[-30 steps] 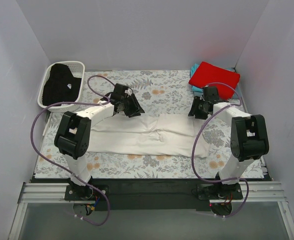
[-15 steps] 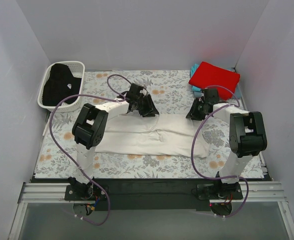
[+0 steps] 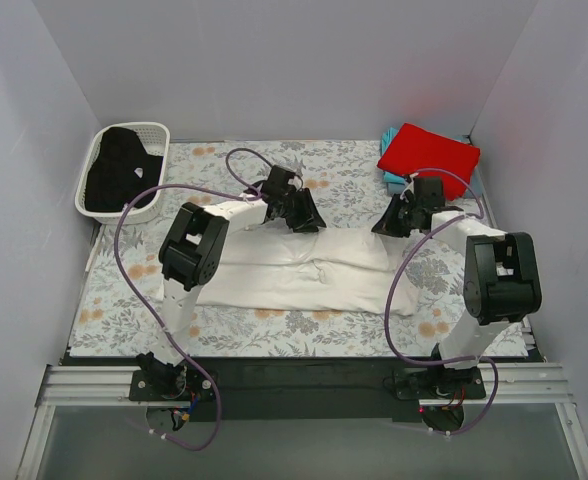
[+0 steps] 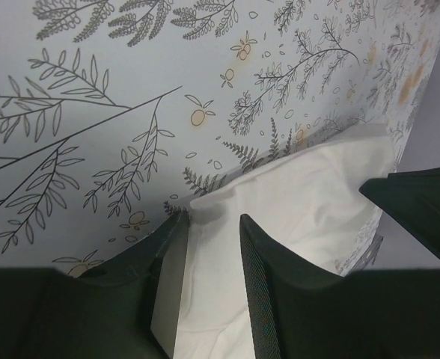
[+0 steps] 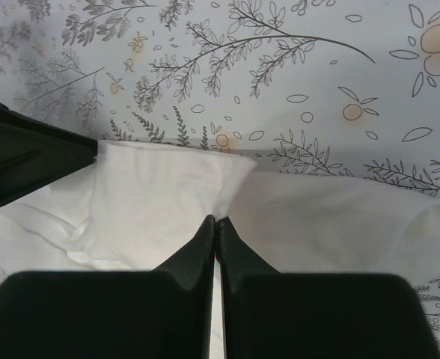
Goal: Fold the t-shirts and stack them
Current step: Fold the tshirt
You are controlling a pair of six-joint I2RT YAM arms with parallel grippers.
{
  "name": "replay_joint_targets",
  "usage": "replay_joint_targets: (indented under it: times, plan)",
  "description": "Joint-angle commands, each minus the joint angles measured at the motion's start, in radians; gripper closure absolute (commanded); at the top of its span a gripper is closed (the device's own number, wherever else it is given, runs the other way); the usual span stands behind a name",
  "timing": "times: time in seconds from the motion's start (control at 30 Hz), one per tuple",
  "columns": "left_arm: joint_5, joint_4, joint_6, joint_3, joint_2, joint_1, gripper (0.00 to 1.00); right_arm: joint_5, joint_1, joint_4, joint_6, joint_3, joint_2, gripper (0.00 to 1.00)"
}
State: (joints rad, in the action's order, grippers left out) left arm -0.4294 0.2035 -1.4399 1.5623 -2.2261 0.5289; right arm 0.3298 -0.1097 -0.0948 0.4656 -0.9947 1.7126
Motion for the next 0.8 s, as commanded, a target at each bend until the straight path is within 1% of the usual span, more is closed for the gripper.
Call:
replay_joint_targets:
  times: [0.0,0.13,0.2,0.27,0.3,0.43,0.6,0.77]
  plan:
    - [-0.034,-0.010,-0.001,0.050,-0.009,0.016,0.67,0.041,0.002,0.047,-0.001,0.013,-0.051,0.95]
    - [-0.038,-0.009,-0.004,0.064,-0.029,0.023,0.67,0.051,0.002,0.050,-0.001,0.019,-0.068,0.95]
    - [-0.042,-0.010,-0.007,0.067,-0.033,0.023,0.69,0.055,0.002,0.050,-0.002,0.021,-0.073,0.95]
    - [-0.042,-0.010,-0.011,0.065,-0.030,0.025,0.74,0.058,0.002,0.050,-0.004,0.024,-0.084,0.96]
    - [-0.042,-0.012,-0.011,0.062,-0.021,0.025,0.78,0.058,0.002,0.052,-0.004,0.030,-0.088,0.96]
    - [-0.025,-0.033,-0.025,0.041,0.025,0.025,0.88,0.061,0.002,0.055,-0.004,0.048,-0.123,0.96]
    - [-0.022,-0.059,-0.033,0.012,0.080,0.025,0.90,0.064,0.002,0.058,-0.008,0.083,-0.171,0.96]
    - [-0.032,-0.110,-0.042,-0.065,0.163,0.025,0.91,0.063,0.001,0.056,-0.012,0.133,-0.241,0.96]
